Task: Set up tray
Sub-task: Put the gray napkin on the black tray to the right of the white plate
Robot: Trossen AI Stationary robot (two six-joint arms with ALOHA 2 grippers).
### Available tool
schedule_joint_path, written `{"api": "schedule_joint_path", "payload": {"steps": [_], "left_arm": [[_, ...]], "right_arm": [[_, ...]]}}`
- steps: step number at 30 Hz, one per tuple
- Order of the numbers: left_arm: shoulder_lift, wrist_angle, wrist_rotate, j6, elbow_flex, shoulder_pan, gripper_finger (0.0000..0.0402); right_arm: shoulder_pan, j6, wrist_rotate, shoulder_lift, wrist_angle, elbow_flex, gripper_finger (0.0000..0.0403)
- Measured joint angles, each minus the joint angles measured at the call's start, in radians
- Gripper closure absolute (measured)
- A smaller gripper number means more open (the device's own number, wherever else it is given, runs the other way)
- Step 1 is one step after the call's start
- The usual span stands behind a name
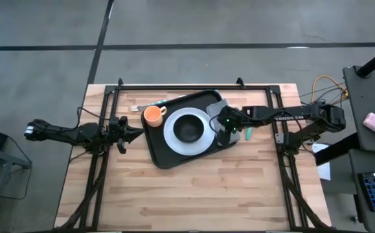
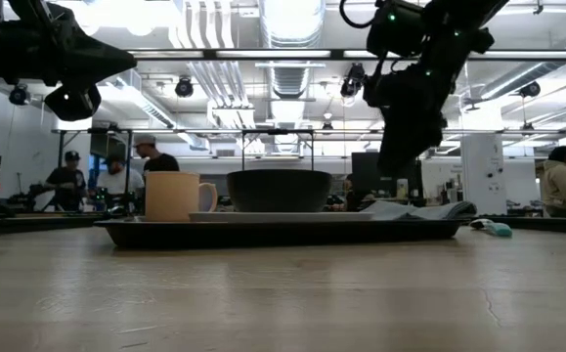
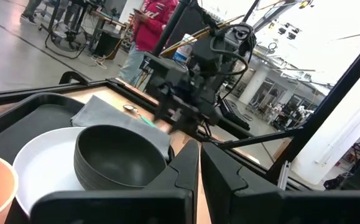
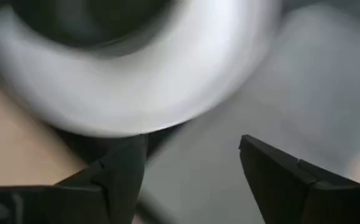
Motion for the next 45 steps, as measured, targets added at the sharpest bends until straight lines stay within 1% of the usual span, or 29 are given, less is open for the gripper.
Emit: {"api": "schedule_joint_path", "payload": {"steps": [2,3,4,5,6,9,11,13,16,22,23,28,34,40,45], "left_arm": [[0.0,0.0,0.0,0.0,0.0,0.0,0.0402],[0.0,0.0,0.0,0.0,0.0,0.0,0.0402],[0.0,0.0,0.0,0.0,0.0,0.0,0.0402],[0.0,0.0,0.0,0.0,0.0,0.0,0.0402],[0.0,0.0,0.0,0.0,0.0,0.0,0.0402],[0.0,0.0,0.0,0.0,0.0,0.0,0.0402],[0.0,0.0,0.0,0.0,0.0,0.0,0.0402],[0.0,0.0,0.0,-0.003,0.0,0.0,0.0402],[0.0,0.0,0.0,-0.016,0.0,0.0,0.0402],[0.0,0.0,0.0,-0.017,0.0,0.0,0.0402],[0.0,0.0,0.0,-0.017,0.0,0.0,0.0402],[0.0,0.0,0.0,-0.016,0.0,0.0,0.0402],[0.0,0.0,0.0,-0.017,0.0,0.0,0.0402],[0.0,0.0,0.0,-0.018,0.0,0.0,0.0402],[0.0,0.0,0.0,-0.018,0.0,0.0,0.0402]], "right_arm": [[-0.011,-0.023,0.151,0.0,-0.035,0.013,0.015],[-0.021,-0.043,0.207,0.0,-0.048,0.014,0.015],[-0.038,-0.07,0.233,0.002,-0.053,0.013,0.0151],[-0.058,-0.099,0.231,0.006,-0.047,0.008,0.0153],[-0.081,-0.122,0.205,0.014,-0.041,-0.002,0.0156],[-0.146,-0.213,0.05,0.043,0.033,-0.046,0.0173],[-0.172,-0.257,0.002,0.058,0.073,-0.059,0.0189],[-0.189,-0.294,-0.001,0.072,0.09,-0.06,0.021],[-0.198,-0.342,0.0,0.072,0.108,-0.061,0.0254],[-0.204,-0.421,0.003,0.092,0.109,-0.066,0.0371],[-0.207,-0.429,0.004,0.102,0.108,-0.068,0.0383],[-0.221,-0.432,0.003,0.178,0.111,-0.069,0.0393],[-0.226,-0.443,-0.019,0.25,0.169,-0.062,0.0394],[-0.234,-0.516,-0.026,0.26,0.203,-0.024,0.0394],[-0.275,-0.568,-0.026,0.256,0.241,-0.001,0.0394]]}}
